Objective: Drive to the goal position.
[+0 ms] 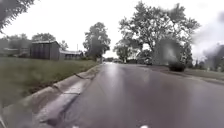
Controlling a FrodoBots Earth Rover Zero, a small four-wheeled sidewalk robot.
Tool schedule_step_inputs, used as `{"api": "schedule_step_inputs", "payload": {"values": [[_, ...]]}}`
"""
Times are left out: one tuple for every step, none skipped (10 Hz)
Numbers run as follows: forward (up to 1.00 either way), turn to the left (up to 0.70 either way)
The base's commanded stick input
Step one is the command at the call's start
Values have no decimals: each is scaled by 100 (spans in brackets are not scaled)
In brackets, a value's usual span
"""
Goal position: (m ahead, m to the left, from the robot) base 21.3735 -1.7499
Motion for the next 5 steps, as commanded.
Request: {"api": "schedule_step_inputs", "payload": {"values": [[50,0],[50,0],[50,0],[50,0],[50,0]]}}
